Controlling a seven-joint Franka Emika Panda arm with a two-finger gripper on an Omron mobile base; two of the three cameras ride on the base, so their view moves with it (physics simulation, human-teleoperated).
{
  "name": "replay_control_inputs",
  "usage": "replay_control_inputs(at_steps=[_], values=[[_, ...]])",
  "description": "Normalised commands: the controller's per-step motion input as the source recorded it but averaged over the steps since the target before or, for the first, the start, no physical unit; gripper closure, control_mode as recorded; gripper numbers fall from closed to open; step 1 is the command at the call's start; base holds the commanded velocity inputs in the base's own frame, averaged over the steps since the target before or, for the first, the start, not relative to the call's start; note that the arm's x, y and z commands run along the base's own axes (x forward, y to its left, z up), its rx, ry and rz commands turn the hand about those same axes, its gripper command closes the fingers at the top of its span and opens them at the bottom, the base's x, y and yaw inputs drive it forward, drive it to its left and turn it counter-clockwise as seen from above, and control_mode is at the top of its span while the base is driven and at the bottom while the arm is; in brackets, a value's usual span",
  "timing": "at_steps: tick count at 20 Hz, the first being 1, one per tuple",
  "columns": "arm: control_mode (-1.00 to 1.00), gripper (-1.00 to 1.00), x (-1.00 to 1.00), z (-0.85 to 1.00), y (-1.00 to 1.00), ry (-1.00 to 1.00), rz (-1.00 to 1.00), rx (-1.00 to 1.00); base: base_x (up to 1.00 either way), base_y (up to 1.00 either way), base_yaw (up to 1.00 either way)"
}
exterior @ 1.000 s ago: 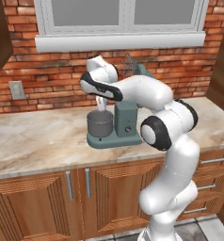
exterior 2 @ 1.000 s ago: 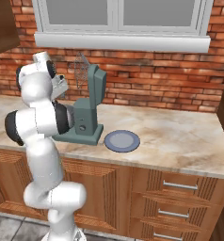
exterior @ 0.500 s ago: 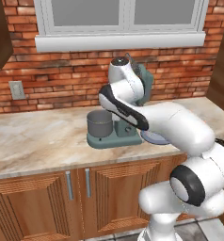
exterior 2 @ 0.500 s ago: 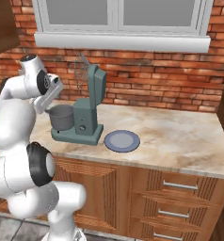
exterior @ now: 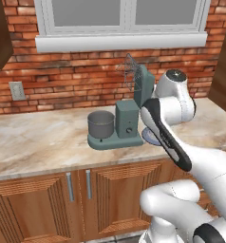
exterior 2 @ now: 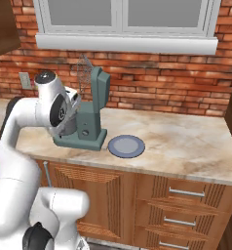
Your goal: Add butter and sugar cubes to the stand mixer bowl and then turn on the stand mixer to begin making frosting.
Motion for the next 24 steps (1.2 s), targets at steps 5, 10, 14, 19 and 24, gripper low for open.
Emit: replay_control_inputs(at_steps=[5,10,14,19,24], values=[[-1.00,-1.00,-0.08,-0.03,-0.94,0.00,0.11,0.16,0.00,0.00,0.00],[-1.00,-1.00,0.13,-0.18,-0.66,0.00,0.26,0.29,0.00,0.00,0.00],[-1.00,-1.00,0.15,-0.33,-0.33,0.00,0.35,0.28,0.00,0.00,0.00],[-1.00,-1.00,0.03,-0.39,-0.04,-0.01,0.26,0.18,0.00,0.00,0.00],[-1.00,-1.00,0.00,-0.27,0.00,-0.11,0.10,0.03,0.00,0.00,0.00]])
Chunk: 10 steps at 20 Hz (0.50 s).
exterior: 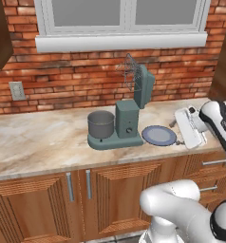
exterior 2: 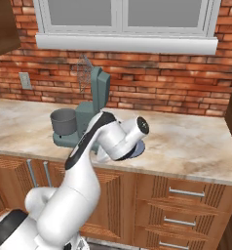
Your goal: Add butter and sugar cubes to the stand mixer bowl and then turn on the stand mixer to begin making frosting.
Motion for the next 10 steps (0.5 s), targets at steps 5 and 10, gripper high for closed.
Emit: replay_control_inputs(at_steps=[5,10], values=[[-1.00,-1.00,0.12,-0.21,0.07,-0.09,0.00,0.00,0.00,0.00,0.00],[-1.00,-1.00,0.32,-0.35,0.13,-0.01,0.00,0.00,0.00,0.00,0.00]])
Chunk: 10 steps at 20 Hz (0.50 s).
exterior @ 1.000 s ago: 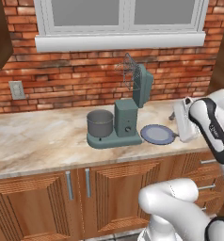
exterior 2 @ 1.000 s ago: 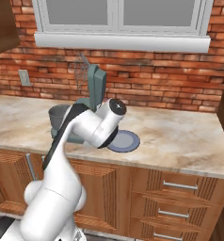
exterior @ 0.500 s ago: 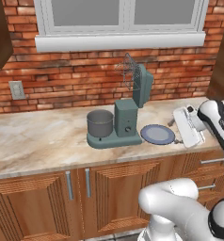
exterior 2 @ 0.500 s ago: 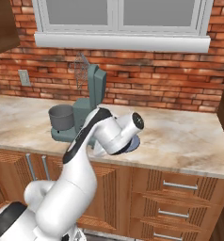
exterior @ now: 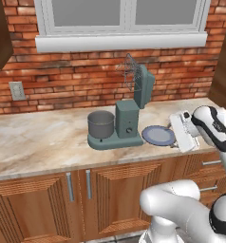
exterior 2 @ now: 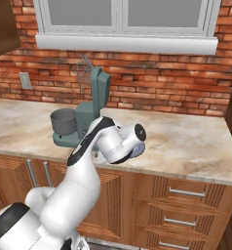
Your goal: Add butter and sugar cubes to the stand mixer bowl and then turn on the stand mixer to begin making frosting.
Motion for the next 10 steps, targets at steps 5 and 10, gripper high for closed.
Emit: replay_control_inputs(at_steps=[5,10], values=[[-1.00,-1.00,0.60,-0.26,0.05,0.00,0.00,0.00,0.00,0.00,0.00],[-1.00,-1.00,0.61,-0.25,0.00,0.00,0.01,0.00,0.00,0.00,0.00]])
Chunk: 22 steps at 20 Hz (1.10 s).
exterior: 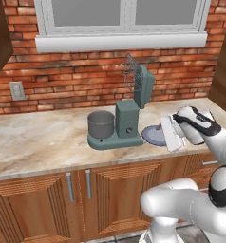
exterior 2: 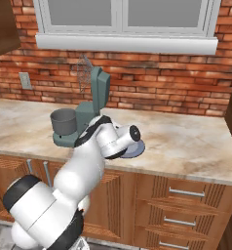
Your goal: Add butter and sugar cubes to the stand mixer bowl and then turn on the stand mixer to begin making frosting.
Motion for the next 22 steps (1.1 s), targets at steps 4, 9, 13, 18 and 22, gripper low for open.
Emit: replay_control_inputs(at_steps=[4,9,13,18,22], values=[[-1.00,-1.00,0.54,-0.31,0.00,0.01,0.00,0.00,0.00,0.00,0.00],[-1.00,-1.00,0.56,-0.30,0.00,0.05,0.00,0.00,0.00,0.00,0.00],[-1.00,-1.00,0.51,-0.26,-0.03,0.08,0.03,0.02,0.00,0.00,0.00],[-1.00,-1.00,0.25,-0.24,-0.11,0.05,0.04,0.01,0.00,0.00,0.00],[-1.00,-1.00,-0.01,-0.16,-0.13,0.04,0.03,0.01,0.00,0.00,0.00]])
